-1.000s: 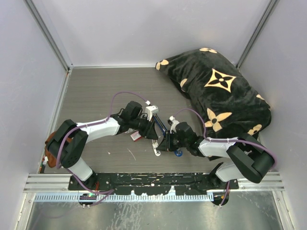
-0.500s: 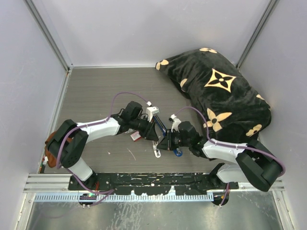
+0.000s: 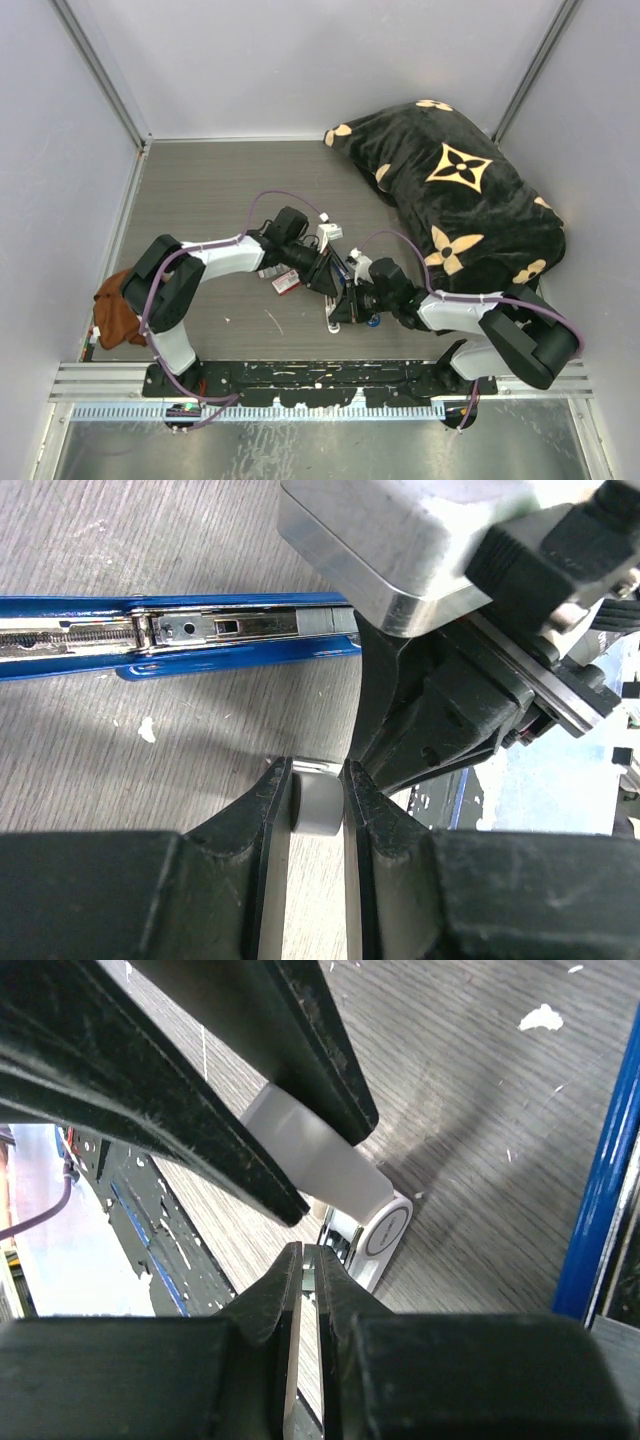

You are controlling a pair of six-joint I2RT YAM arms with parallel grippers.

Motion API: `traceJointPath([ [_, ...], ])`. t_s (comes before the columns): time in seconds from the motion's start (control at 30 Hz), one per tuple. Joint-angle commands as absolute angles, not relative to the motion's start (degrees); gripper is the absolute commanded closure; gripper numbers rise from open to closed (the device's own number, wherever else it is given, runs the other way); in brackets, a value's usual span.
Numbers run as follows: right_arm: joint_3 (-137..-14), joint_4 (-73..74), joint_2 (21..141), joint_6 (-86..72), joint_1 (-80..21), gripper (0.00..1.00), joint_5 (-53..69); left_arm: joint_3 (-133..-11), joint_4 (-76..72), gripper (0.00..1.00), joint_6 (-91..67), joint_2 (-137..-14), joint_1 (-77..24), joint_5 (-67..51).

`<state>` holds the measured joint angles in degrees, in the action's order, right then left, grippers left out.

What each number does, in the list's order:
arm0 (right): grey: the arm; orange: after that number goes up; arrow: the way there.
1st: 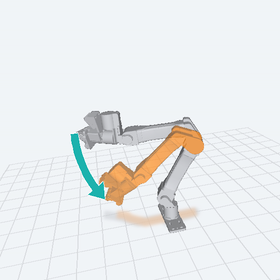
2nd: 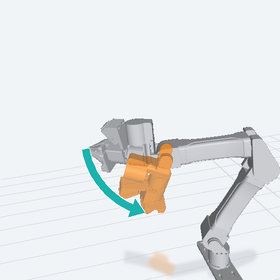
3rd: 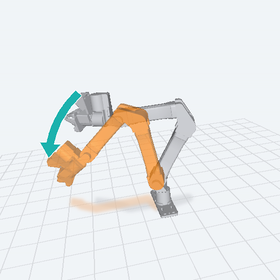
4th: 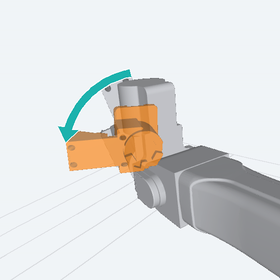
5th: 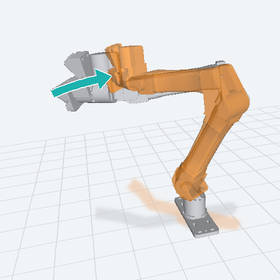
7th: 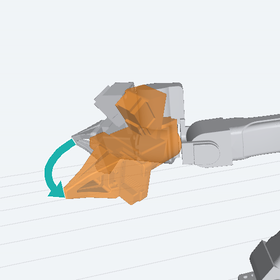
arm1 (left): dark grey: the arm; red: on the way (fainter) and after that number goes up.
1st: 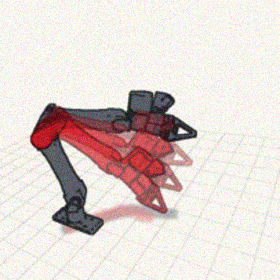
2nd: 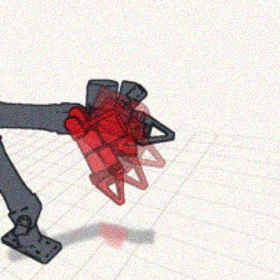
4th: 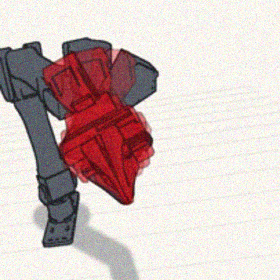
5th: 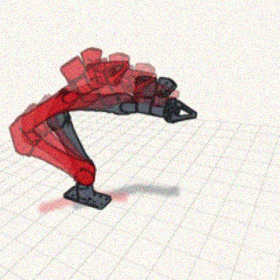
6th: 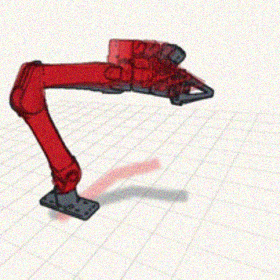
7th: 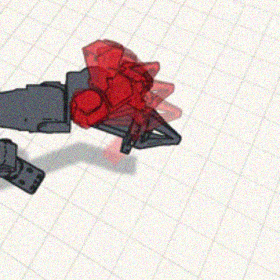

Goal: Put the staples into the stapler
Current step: Install the staple into the stapler.

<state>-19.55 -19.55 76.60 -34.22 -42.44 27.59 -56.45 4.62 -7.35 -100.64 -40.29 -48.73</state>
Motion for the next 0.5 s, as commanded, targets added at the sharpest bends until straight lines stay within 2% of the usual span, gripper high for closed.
traceJointPath([
  [0.0, -18.6, -22.3, 73.4, -33.4, -42.8, 0.86, 28.9, -59.7, 7.6, 1.0, -2.6, -101.3, -40.9, -52.6],
  [0.47, -14.8, -25.4, 69.6, -33.8, -41.5, 0.85, 26.9, -64.9, 15.8, 1.0, 2.2, -106.2, -43.0, -56.0],
])
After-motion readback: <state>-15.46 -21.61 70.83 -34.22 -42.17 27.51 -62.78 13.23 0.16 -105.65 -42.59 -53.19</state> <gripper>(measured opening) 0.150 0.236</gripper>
